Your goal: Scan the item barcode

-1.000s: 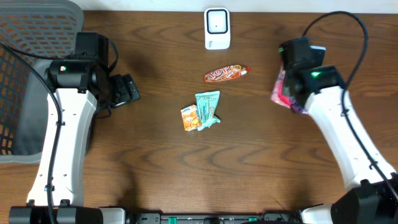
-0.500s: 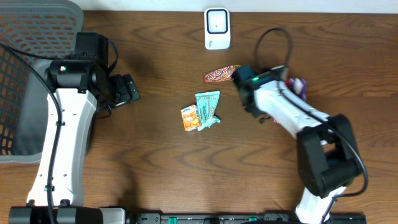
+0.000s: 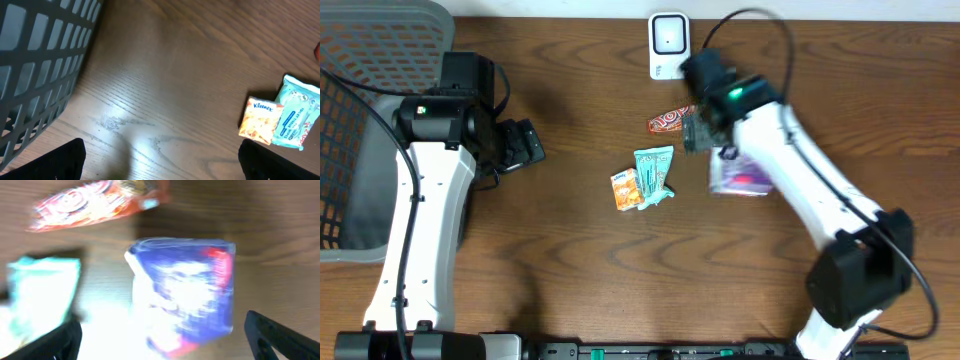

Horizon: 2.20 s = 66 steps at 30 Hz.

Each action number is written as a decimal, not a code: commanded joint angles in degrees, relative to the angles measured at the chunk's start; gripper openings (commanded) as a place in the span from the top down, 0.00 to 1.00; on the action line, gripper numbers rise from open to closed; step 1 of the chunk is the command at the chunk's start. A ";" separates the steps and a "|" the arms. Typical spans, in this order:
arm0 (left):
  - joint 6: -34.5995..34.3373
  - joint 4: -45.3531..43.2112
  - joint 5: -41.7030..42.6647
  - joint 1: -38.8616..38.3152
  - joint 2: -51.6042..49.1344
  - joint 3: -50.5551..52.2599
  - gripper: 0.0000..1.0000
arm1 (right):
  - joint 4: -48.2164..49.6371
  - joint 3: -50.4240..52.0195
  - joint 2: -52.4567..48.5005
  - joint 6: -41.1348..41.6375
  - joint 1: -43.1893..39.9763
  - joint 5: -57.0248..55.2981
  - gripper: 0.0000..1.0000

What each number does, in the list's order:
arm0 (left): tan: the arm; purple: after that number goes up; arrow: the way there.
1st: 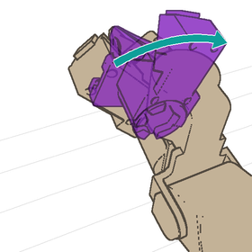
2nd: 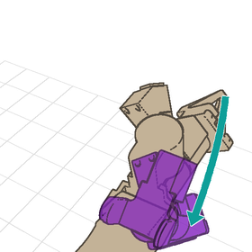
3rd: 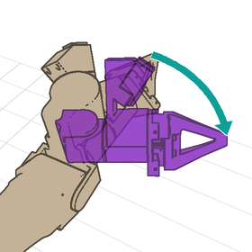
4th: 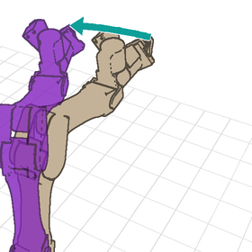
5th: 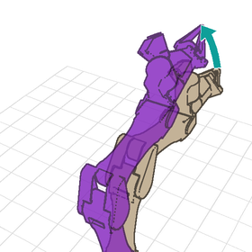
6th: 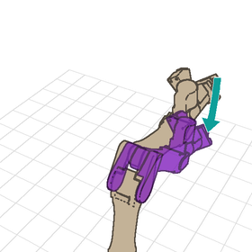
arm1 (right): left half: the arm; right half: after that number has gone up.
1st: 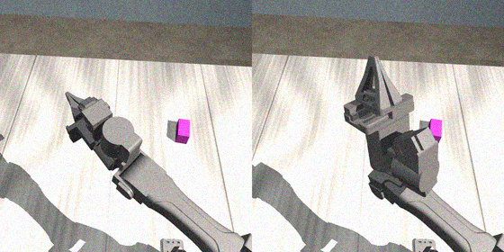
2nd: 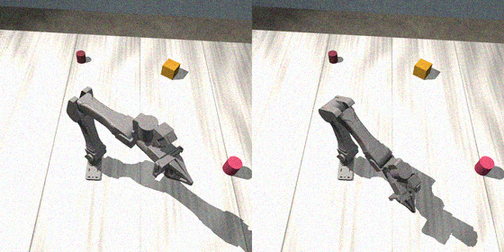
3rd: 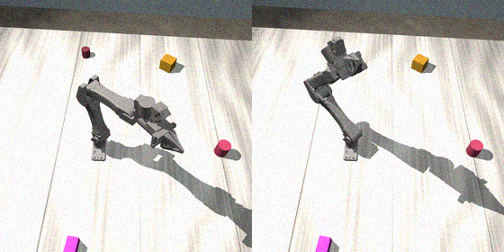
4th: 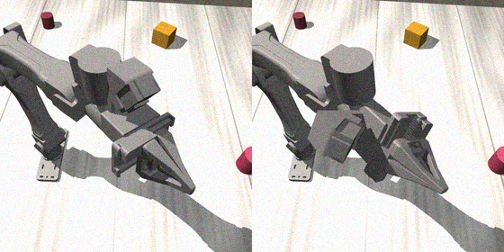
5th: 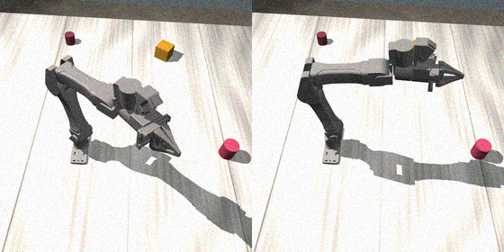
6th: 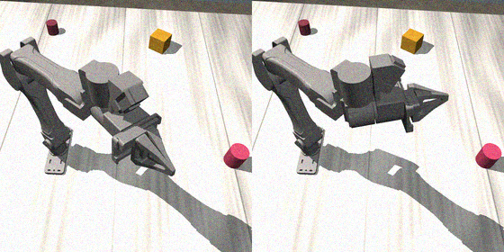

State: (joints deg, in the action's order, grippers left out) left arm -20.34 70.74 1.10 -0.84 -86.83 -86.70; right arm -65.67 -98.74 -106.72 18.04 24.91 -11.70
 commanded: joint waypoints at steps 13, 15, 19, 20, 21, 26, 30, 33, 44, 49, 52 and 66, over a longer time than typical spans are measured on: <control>0.28 0.37 -0.92 0.24 -0.31 0.35 0.02 | -20.35 -12.81 11.06 -16.00 -13.11 -0.68 0.01; 0.28 0.37 -0.92 0.24 -0.31 0.35 0.02 | -19.69 -12.81 11.69 -16.00 -14.64 -1.97 0.01; 0.28 0.37 -0.92 0.24 -0.31 0.35 0.02 | -18.80 -12.81 12.00 -15.93 -18.01 -7.72 0.01; 0.28 0.37 -0.92 0.24 -0.31 0.35 0.02 | -18.78 -12.79 11.91 -15.74 -18.88 -8.76 0.01; 0.28 0.37 -0.92 0.24 -0.31 0.35 0.02 | -18.75 -12.79 11.89 -14.99 -19.93 -9.18 0.01; 0.28 0.37 -0.92 0.24 -0.31 0.35 0.02 | -18.25 -12.79 11.89 -11.67 -23.02 -1.18 0.01; 0.28 0.37 -0.92 0.24 -0.31 0.35 0.02 | -17.16 -12.11 11.89 -11.69 -23.04 7.45 0.01; 0.28 0.37 -0.92 0.24 -0.31 0.35 0.02 | -15.67 -11.06 11.89 -11.69 -22.86 11.98 0.01; 0.28 0.37 -0.92 0.24 -0.31 0.35 0.02 | -0.26 1.81 11.87 -10.21 -15.78 19.23 0.26; 0.28 0.37 -0.92 0.24 -0.31 0.35 0.02 | 12.74 10.73 11.87 -1.81 -10.47 13.51 0.28; 0.28 0.37 -0.92 0.24 -0.31 0.35 0.02 | 20.13 15.41 11.76 1.42 -7.65 11.34 0.24; 0.28 0.37 -0.92 0.24 -0.31 0.35 0.02 | 34.34 21.18 -0.04 6.47 4.09 -6.62 0.26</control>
State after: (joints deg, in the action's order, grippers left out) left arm -20.34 70.74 1.08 -0.84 -86.85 -86.70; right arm -31.00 -78.24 -103.79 20.80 27.24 -6.20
